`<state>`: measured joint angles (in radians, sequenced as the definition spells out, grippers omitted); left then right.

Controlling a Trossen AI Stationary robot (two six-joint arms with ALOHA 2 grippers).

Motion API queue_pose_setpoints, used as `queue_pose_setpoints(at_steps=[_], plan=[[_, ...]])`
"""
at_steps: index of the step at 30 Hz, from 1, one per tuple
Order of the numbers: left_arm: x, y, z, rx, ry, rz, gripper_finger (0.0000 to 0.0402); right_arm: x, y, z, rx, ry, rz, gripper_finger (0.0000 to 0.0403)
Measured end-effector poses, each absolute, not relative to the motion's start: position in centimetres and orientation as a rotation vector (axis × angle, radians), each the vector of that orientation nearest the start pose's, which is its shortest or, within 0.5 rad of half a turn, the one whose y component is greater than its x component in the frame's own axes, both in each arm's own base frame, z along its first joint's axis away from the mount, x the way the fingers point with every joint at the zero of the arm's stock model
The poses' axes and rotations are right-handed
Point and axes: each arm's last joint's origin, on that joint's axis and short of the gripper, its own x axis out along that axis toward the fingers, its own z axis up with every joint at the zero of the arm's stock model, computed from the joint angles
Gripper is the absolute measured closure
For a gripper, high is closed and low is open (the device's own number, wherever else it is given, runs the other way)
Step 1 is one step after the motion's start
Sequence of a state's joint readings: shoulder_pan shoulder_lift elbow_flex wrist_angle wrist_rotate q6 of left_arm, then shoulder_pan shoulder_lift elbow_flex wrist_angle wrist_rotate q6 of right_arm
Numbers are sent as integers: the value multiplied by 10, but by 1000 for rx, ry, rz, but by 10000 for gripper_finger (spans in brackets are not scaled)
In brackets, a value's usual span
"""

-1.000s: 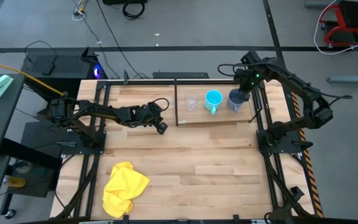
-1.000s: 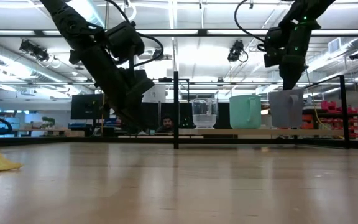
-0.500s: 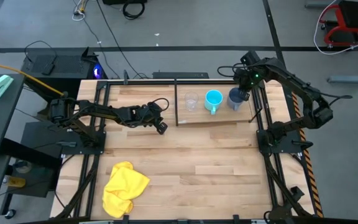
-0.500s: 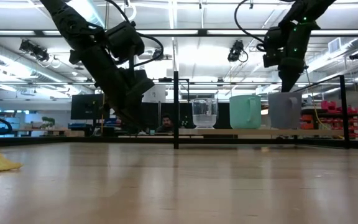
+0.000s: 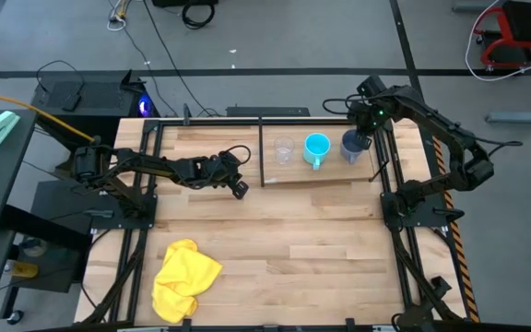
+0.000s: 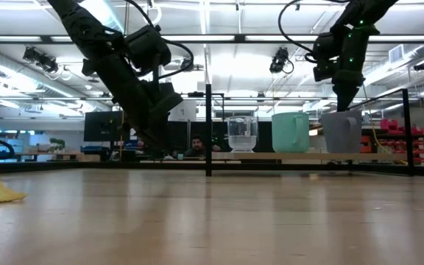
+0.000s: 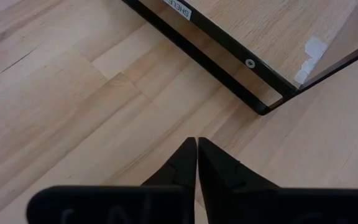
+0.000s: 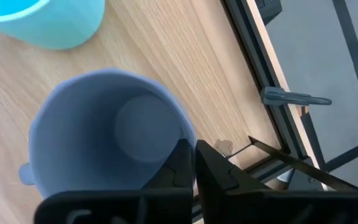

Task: Stack small to large cups/mugs on shelf
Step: Put the purple mug on the shelf

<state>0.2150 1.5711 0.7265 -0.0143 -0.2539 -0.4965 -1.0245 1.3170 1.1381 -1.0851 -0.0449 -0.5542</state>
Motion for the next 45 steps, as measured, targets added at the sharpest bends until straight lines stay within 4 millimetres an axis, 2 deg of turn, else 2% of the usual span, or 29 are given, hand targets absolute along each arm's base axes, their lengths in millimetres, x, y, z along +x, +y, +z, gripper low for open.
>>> queue_pose_setpoints(at_steps=[12,18,45], plan=[[282,69,152,-439,738,645,389,129,-194,282,187,1293,-431,395],[282,69,152,-449,735,649,380,134,-191,282,166,1293,-408,388],[282,69,152,-449,735,648,381,136,-194,283,158,1262,-453,345]])
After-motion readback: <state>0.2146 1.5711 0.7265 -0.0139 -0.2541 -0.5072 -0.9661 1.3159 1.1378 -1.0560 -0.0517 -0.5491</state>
